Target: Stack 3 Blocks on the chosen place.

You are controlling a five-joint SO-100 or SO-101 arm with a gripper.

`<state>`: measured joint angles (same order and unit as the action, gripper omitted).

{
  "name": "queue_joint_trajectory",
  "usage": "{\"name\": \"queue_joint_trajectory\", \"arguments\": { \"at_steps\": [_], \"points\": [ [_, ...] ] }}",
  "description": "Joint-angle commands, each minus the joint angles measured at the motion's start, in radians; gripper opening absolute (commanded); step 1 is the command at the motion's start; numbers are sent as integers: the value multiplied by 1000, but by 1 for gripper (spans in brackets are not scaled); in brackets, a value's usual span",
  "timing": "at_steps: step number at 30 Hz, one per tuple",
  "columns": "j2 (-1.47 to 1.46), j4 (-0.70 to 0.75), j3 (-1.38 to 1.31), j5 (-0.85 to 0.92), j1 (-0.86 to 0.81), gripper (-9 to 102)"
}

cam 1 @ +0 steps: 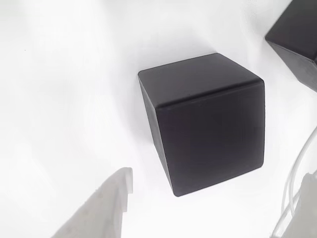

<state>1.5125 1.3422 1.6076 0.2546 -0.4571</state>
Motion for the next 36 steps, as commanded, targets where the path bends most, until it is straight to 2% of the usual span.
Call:
{"name": "queue_joint_trajectory", "arguments": {
  "at_steps": [1, 10, 20, 26, 32, 36],
  "points": [
    [-37, 15, -74, 8, 31, 42],
    [-147, 37, -144, 6, 75, 38],
    [-210, 61, -202, 8, 52, 38],
    [-218, 61, -201, 8, 46, 30],
    [-215, 66, -196, 8, 49, 16],
    [-179, 83, -198, 8, 48, 16]
  ]
}}
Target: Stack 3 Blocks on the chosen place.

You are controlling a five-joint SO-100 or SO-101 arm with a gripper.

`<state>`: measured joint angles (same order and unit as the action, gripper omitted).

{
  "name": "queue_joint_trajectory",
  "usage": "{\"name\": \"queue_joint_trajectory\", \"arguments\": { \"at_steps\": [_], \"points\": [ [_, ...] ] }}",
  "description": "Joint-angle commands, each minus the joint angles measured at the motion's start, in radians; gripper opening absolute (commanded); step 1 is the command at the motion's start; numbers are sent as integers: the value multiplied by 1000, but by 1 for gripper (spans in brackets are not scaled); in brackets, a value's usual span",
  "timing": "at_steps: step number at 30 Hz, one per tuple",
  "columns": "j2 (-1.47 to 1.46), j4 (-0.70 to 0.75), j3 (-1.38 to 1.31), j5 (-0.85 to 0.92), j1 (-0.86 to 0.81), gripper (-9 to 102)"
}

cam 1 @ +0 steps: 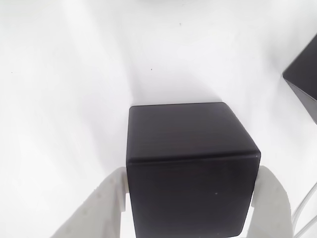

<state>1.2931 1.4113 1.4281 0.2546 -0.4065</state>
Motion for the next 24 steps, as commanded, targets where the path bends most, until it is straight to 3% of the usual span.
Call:
{"name": "queue_joint_trajectory", "arguments": {
  "at_steps": [1, 13, 24],
  "points": [
    [55, 15, -12, 8, -3, 16],
    [390, 95, 86, 35, 58, 16],
    [569, 161, 94, 18, 310, 16]
  ]
}}
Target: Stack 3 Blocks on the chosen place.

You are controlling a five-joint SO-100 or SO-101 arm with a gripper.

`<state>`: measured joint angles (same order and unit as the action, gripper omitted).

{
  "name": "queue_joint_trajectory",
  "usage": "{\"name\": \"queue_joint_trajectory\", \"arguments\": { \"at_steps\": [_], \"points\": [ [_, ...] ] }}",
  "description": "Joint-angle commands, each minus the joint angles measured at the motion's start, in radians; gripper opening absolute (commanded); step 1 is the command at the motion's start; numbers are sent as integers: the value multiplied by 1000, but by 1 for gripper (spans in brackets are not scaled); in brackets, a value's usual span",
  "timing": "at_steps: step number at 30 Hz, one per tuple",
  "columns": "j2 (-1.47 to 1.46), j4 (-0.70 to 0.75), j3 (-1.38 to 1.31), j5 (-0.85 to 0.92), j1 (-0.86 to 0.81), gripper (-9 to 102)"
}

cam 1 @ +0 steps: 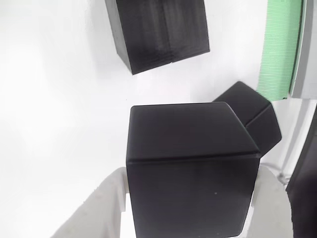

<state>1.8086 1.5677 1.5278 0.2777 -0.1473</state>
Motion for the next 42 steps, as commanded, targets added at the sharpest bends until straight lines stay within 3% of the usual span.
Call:
{"name": "queue_joint_trajectory", "arguments": {
  "at_steps": [1, 8, 42],
  "points": [
    [54, 5, -6, -5, 72, 16],
    [32, 5, 26, -46, 181, 16],
    [-147, 5, -58, -135, 212, 17]
  ]
}}
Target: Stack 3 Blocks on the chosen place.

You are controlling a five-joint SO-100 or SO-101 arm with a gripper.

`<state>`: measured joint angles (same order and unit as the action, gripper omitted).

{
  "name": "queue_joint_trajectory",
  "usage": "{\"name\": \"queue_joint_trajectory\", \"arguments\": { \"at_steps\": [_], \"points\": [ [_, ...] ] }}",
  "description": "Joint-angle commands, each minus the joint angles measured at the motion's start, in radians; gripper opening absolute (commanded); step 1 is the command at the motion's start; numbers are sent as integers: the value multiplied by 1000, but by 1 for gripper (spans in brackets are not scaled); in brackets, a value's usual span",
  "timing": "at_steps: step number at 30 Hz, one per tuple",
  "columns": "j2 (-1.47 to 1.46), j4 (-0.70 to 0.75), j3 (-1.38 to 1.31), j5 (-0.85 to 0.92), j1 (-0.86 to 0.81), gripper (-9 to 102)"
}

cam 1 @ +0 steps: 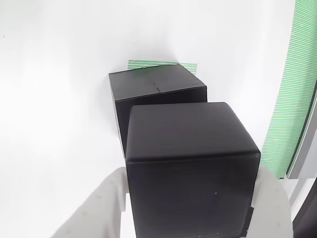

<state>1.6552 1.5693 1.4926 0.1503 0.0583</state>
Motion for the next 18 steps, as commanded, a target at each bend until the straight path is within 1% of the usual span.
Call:
{"name": "queue_joint_trajectory", "arguments": {
  "at_steps": [1, 13, 15, 18],
  "points": [
    [6, 3, -21, -8, 6, 17],
    [6, 3, 15, 0, 6, 17],
    [6, 3, 15, 0, 6, 18],
    [6, 2, 20, 2, 3, 26]
  ]
}}
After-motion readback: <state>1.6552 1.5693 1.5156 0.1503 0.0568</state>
